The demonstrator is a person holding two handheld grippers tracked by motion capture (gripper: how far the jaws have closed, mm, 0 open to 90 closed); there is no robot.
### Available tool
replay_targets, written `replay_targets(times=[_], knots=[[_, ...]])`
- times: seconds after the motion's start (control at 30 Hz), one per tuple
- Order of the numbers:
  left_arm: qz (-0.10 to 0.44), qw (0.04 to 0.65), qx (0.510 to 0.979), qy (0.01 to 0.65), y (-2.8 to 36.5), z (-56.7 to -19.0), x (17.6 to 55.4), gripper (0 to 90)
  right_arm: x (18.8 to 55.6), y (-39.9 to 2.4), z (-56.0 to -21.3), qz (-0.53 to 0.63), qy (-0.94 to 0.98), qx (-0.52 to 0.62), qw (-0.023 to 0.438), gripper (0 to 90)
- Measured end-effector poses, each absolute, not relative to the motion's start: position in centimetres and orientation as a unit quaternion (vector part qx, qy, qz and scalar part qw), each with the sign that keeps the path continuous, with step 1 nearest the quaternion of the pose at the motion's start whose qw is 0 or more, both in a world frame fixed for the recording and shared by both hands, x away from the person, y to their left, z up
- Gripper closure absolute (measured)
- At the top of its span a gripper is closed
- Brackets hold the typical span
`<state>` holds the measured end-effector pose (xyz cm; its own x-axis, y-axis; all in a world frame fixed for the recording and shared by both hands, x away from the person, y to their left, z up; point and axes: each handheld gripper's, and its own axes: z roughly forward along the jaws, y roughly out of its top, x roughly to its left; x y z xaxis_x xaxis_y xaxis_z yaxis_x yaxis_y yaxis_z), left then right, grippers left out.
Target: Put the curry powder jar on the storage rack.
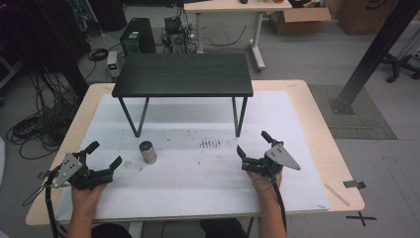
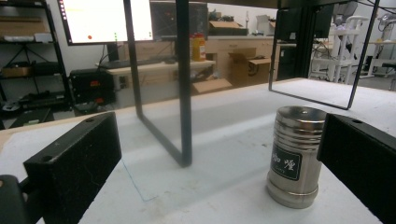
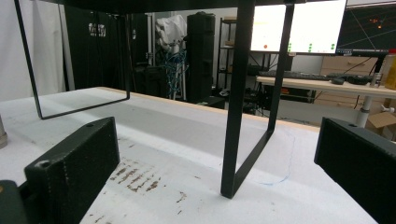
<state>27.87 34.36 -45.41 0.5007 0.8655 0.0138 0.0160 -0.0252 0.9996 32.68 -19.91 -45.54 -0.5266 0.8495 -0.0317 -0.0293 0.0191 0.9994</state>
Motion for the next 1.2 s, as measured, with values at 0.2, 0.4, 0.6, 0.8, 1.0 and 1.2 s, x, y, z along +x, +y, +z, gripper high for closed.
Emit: replay_targets(times=[0.2,0.4,0.6,0.8,1.0,1.2], knots=[[0.352,0.602,0.623,0.354,34.4,-45.4,27.9,0.2,32.7,-19.9,-45.5,0.618,0.617,0.332,0.356,0.0],[0.355,0.6,0.624,0.353,34.3,-45.4,27.9,0.2,32.7,-20.0,-45.5,0.619,0.617,0.332,0.355,0.0],[0.352,0.6,0.623,0.357,34.3,-45.4,27.9,0.2,32.7,-20.0,-45.5,0.62,0.616,0.332,0.355,0.0],[0.347,0.6,0.623,0.363,34.4,-45.3,28.1,0.2,32.7,-20.0,-45.5,0.62,0.616,0.331,0.356,0.0],[0.326,0.599,0.627,0.377,34.0,-44.7,28.0,0.2,32.6,-20.0,-45.5,0.62,0.616,0.33,0.356,0.0],[0.311,0.602,0.639,0.365,32.9,-43.4,28.1,0.2,32.6,-20.0,-45.6,0.621,0.616,0.33,0.356,0.0]])
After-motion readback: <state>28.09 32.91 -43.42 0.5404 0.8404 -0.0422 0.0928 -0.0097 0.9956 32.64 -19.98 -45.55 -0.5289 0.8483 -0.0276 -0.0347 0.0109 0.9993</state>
